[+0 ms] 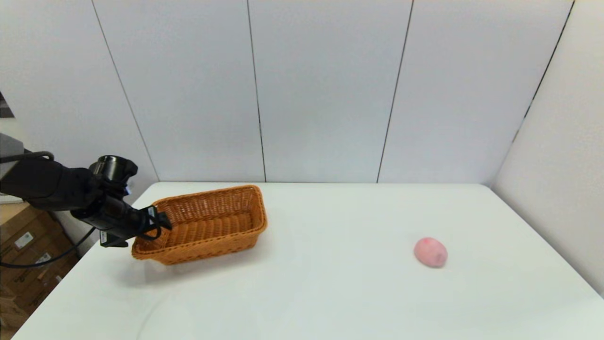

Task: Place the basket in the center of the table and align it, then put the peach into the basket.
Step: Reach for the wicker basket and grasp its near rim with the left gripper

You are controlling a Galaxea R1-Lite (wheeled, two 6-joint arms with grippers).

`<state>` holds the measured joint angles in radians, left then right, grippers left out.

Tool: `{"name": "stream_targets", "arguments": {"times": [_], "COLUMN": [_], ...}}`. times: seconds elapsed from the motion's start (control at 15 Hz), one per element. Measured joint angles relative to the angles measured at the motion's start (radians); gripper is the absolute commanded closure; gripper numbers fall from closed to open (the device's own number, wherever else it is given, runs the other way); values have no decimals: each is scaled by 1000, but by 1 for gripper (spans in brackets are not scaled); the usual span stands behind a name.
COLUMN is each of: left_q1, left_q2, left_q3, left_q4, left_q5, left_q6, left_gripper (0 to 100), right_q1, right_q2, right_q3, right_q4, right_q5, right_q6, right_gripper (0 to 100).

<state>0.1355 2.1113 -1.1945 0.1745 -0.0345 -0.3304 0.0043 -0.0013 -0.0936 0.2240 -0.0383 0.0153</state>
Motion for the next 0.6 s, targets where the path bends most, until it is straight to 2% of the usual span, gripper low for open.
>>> {"name": "stream_targets", "arguments": {"times": [0.6], "left_q1": [3], "left_q2": [85], "left_q3": [-42], "left_q4": [2], "left_q5": [-29], "left_q6": [3], "left_gripper": [100], "right_q1": [0], "right_q2": [0], "right_q3": [0], "right_q4": [0], "right_q5": [0], "right_q6": [0], "right_gripper": [0]}}
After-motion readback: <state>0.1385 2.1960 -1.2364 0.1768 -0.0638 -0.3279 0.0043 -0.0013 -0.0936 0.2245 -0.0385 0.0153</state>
